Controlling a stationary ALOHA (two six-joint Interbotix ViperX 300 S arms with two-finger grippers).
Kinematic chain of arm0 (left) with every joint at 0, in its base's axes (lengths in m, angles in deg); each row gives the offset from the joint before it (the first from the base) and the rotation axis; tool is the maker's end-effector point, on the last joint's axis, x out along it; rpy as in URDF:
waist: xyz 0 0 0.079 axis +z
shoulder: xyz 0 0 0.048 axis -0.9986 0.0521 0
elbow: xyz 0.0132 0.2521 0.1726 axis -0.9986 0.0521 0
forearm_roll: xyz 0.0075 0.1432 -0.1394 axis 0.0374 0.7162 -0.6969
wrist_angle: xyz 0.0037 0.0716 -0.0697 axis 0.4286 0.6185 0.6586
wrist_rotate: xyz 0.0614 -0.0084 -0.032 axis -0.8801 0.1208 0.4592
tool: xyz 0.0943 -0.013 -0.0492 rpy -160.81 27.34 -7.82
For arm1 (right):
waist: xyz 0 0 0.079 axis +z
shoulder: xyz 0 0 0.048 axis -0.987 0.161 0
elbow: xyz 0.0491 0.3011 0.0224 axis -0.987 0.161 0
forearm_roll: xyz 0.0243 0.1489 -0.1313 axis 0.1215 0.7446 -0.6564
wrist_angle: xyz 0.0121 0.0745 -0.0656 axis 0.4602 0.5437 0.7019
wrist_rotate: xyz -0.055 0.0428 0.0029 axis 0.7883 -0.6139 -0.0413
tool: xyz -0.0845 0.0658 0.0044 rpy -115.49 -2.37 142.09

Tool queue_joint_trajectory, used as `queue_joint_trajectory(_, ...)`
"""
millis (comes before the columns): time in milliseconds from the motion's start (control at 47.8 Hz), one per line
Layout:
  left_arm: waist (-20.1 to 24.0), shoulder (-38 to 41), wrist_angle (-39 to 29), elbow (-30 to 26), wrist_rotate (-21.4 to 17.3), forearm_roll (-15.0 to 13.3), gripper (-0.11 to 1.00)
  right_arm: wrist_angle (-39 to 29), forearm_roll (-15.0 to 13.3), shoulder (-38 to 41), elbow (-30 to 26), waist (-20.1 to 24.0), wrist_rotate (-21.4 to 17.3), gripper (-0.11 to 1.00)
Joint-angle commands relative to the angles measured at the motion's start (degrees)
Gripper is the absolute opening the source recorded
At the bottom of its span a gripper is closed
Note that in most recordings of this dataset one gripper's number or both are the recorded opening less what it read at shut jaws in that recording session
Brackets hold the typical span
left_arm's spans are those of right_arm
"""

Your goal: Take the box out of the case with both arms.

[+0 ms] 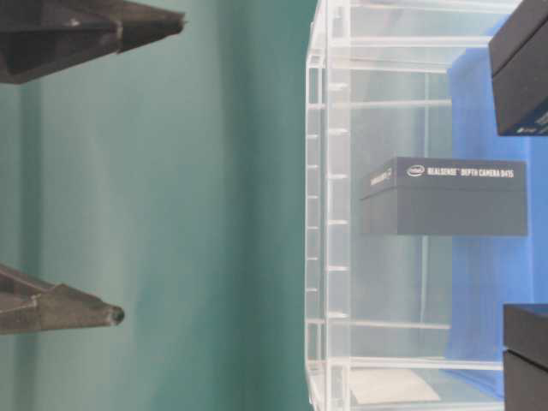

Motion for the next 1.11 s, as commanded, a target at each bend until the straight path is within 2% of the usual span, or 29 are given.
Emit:
queue_joint_trajectory(0, 0.2, -1.9, -0.2, -1.2, -0.4, 0.3, 0.87, -0.4, -0.4, -1.4, -1.6, 0.1, 0.4, 0.96)
queue_joint_trajectory(586, 0.1, -2.1, -0.4, -0.9, -1.1, 0.3, 0.86, -0.3, -0.4, -1.4, -1.6, 0.0, 0.8, 0.96)
queue_joint_trajectory(754, -0.4, -3.2, -0.7, 0.3, -1.1, 0.4, 0.86, -0.6, 0.5, -1.8, -1.1, 0.0, 1.5, 0.96)
queue_joint_trajectory(859, -1.1, -4.7, -1.6, 1.8, -0.7, 0.3, 0.86, -1.4, 2.0, -3.3, 0.3, 0.1, 2.8, 0.96)
queue_joint_trajectory(1089, -2.6, -9.9, -4.1, 7.3, 1.1, 0.2, 0.86, -3.2, 4.2, -9.3, 6.4, 0.4, 2.5, 0.96)
